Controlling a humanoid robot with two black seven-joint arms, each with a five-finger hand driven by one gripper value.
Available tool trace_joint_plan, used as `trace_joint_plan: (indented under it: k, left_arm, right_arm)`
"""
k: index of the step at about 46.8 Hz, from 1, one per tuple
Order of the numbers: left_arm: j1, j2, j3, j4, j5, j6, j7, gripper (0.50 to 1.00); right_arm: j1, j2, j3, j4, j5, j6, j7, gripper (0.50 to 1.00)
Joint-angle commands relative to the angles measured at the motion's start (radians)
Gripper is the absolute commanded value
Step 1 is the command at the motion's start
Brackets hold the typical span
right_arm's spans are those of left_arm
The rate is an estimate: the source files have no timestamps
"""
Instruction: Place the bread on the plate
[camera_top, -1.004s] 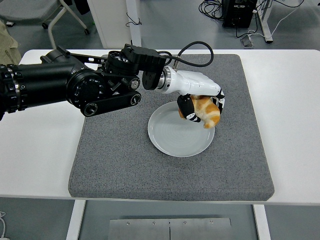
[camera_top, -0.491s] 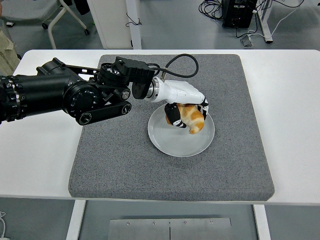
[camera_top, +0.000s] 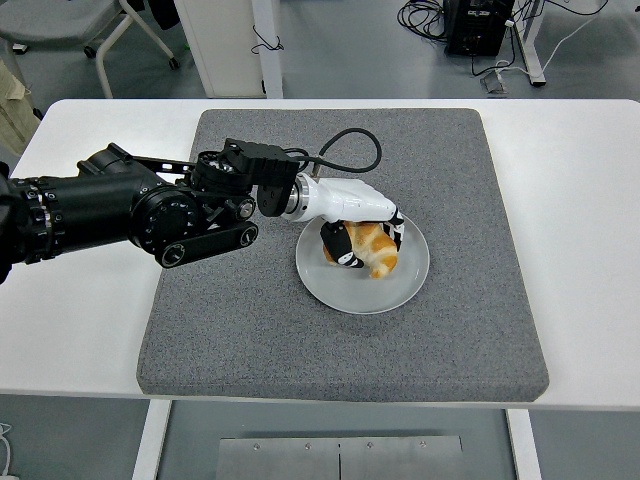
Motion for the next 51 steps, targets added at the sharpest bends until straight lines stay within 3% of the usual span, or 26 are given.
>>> trace_joint_plan:
  k: [1,12,13,14,15,19,39,51]
  left_arm:
    - [0.006,0.0,0.0,0.001,0.015,0.004,0.0,0.5]
    - [0.004,0.0,-0.009,0.001,0.013,0.004,0.003,0.514]
    - [0.001,0.0,-0.011,0.001,0.01,0.004,0.002,0.661]
    - [0.0,0.0,-0.012,0.001,0.009,0.004,0.002,0.763]
    - [-0.002,0.001,-0.014,0.001,0.004,0.004,0.002,0.811]
    - [-0.005,0.003,-0.018,-0.001,-0.002,0.0,0.0,0.88]
    - [-0.016,0.018,-0.047,-0.007,-0.008,-0.006,-0.002,0.924]
    - [-0.065,0.035,-0.09,-0.015,-0.099,-0.034,-0.002,0.968]
  right_arm:
    - [0.0,0.0,0.0,0.0,0.0,0.0,0.0,1.0]
    - [0.0,0.0,0.0,0.0,0.0,0.0,0.0,1.0]
    - [0.0,0.0,0.0,0.0,0.0,0.0,0.0,1.0]
    - [0.0,0.0,0.0,0.0,0.0,0.0,0.0,1.0]
    - [0.0,0.0,0.0,0.0,0.0,0.0,0.0,1.0]
    - [0.0,0.0,0.0,0.0,0.0,-0.001,0.0,1.0]
    - [0.0,0.0,0.0,0.0,0.0,0.0,0.0,1.0]
    - [0.0,0.0,0.0,0.0,0.0,0.0,0.0,1.0]
